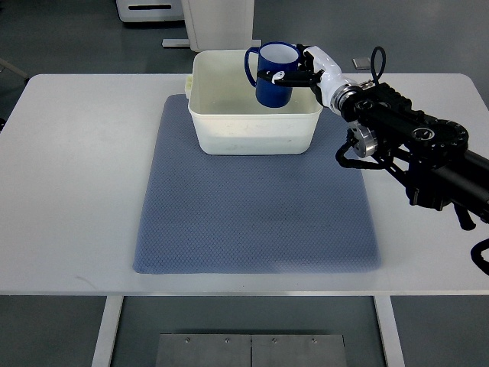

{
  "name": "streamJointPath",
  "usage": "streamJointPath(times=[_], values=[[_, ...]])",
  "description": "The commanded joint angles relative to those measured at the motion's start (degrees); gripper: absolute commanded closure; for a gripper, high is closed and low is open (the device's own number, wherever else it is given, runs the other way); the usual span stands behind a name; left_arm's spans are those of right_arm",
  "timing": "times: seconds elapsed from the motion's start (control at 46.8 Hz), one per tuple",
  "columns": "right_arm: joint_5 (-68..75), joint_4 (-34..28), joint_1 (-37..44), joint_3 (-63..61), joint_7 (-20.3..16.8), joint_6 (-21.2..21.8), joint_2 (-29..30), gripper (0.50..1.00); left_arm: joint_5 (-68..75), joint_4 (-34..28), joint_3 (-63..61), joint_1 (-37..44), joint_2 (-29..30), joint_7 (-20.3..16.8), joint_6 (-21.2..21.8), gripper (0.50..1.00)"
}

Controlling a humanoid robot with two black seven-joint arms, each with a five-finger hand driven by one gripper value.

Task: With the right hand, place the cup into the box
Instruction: 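Lower the blue mug into the tub with the right hand, then open the right hand, release the mug, and withdraw the hand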

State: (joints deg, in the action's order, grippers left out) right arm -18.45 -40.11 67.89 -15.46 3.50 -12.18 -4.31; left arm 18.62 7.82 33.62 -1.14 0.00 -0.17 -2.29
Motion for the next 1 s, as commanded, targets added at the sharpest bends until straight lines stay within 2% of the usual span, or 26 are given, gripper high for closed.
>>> streamJointPath(times=[0.0,0.235,0.32,0.491,0.662,0.79,0.854,0.897,0.94,0.983], values=[[0.00,-0.14,0.14,-0.01,0.01,-0.04,0.00,1.000,0.01,0.00,-0.04,0.00,0.00,-0.01,0.00,0.500],[-0.09,-0.67,0.49,-0.10,0.19,0.14,-0.09,0.994,0.01,0.00,-0.04,0.00,0.00,-0.01,0.00,0.500],[-0.09,-0.85,0.49,-0.01,0.19,0.22,-0.09,0.927,0.01,0.00,0.04,0.00,0.00,-0.01,0.00,0.500],[-0.09,-1.11,0.58,-0.01,0.28,0.31,-0.09,0.752,-0.08,0.00,-0.04,0.00,0.00,0.08,0.00,0.500],[-0.09,-1.20,0.40,-0.09,0.45,0.31,0.00,0.724,0.01,0.00,-0.04,0.00,0.00,-0.01,0.00,0.500],[-0.18,-1.29,0.31,-0.01,4.05,0.22,0.00,0.691,0.01,0.00,0.04,0.00,0.00,-0.01,0.00,0.500],[-0.18,-1.20,0.31,-0.01,4.58,0.22,-0.09,0.680,0.01,0.00,-0.04,0.00,0.00,-0.01,0.00,0.500],[-0.09,-1.20,0.40,-0.01,4.49,0.22,-0.09,0.653,0.01,0.00,-0.04,0.00,0.00,-0.01,0.00,0.500],[-0.09,-1.20,0.40,-0.01,4.58,0.22,-0.09,0.605,0.01,0.00,-0.04,0.00,0.00,-0.01,0.00,0.500],[-0.18,-1.29,0.40,-0.01,4.58,0.22,0.00,0.584,0.01,0.00,-0.04,0.00,0.00,-0.01,0.00,0.500]])
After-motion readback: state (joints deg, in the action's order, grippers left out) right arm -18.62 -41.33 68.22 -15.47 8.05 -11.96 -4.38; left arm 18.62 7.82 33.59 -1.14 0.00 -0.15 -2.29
